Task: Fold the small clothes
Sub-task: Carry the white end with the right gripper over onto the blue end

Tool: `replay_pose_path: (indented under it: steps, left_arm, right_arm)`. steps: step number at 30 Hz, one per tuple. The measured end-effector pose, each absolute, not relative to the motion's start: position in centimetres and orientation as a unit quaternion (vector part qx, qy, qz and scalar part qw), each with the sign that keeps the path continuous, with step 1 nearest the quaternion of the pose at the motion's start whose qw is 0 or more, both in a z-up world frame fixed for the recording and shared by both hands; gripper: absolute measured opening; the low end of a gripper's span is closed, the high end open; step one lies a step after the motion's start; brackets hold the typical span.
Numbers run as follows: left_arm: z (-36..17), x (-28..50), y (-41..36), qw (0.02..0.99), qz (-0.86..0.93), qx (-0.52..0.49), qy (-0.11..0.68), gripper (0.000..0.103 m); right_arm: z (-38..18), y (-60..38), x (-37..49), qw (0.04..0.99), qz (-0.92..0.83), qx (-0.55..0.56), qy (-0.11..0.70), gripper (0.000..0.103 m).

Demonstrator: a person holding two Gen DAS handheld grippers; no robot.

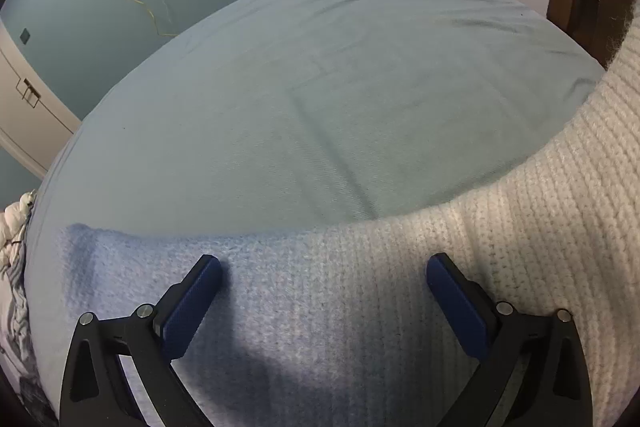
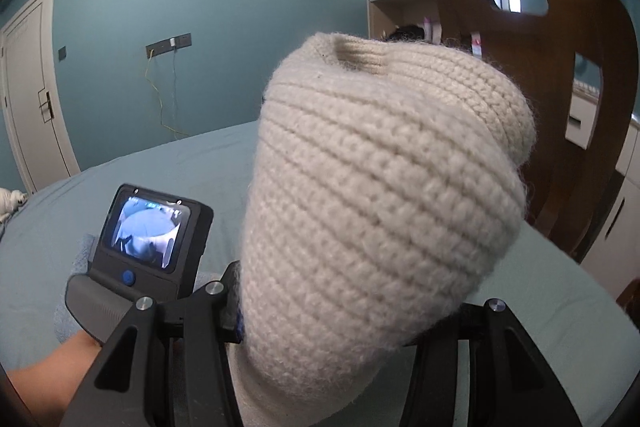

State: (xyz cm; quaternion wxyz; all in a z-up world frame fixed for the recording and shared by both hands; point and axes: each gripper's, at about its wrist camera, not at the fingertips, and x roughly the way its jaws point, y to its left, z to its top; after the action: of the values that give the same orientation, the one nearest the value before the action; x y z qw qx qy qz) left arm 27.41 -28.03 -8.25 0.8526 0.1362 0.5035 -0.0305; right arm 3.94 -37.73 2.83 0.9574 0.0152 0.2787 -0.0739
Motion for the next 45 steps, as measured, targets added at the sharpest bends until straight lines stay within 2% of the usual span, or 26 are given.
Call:
replay_pose_path:
  steps: [5,9,15,18,22,29,33,37,41,45]
  left_arm:
    - [-5.1,27.0,-24.9,0.841,-0.04,0.1,0.529,0.103]
    - [-1.8,24.3,-21.5,0.846,-0.027,0.113,0.52,0.103]
    - [1.6,19.6,-16.3,0.853,-0.013,0.142,0.501,0.103]
    - [2.1,17.3,-13.7,0.857,-0.005,0.125,0.499,0.103]
    - [2.5,18.1,-10.0,0.864,0.026,0.079,0.497,0.103]
    - [5.2,20.2,-6.3,0.895,0.064,0.033,0.44,0.103]
    - [4.8,20.2,-4.3,0.892,0.087,0.015,0.443,0.103]
    - [4.9,20.7,-1.9,0.892,0.091,-0.047,0.44,0.103]
    - [5.1,20.3,0.9,0.895,0.115,-0.081,0.423,0.103]
    - [4.8,20.4,2.6,0.893,0.132,-0.111,0.416,0.103]
  right_arm:
    - [3.7,-40.5,4.7,0.956,-0.084,0.058,0.275,0.044]
    - [4.2,-43.4,4.5,0.952,-0.108,0.106,0.267,0.042]
    - [5.8,-45.1,2.4,0.955,-0.161,0.064,0.241,0.042]
    - [6.3,-44.4,1.7,0.956,-0.184,0.015,0.226,0.042]
    - [5.6,-41.5,2.1,0.957,-0.174,-0.041,0.23,0.043]
    - [5.0,-34.2,1.9,0.949,-0.155,-0.181,0.207,0.043]
    - [5.2,-28.8,2.0,0.934,-0.13,-0.276,0.183,0.043]
    - [4.5,-23.2,1.6,0.915,-0.09,-0.363,0.151,0.044]
    - [1.5,-16.9,1.7,0.875,-0.043,-0.464,0.132,0.045]
    - [-5.2,-12.4,1.9,0.795,0.005,-0.588,0.15,0.046]
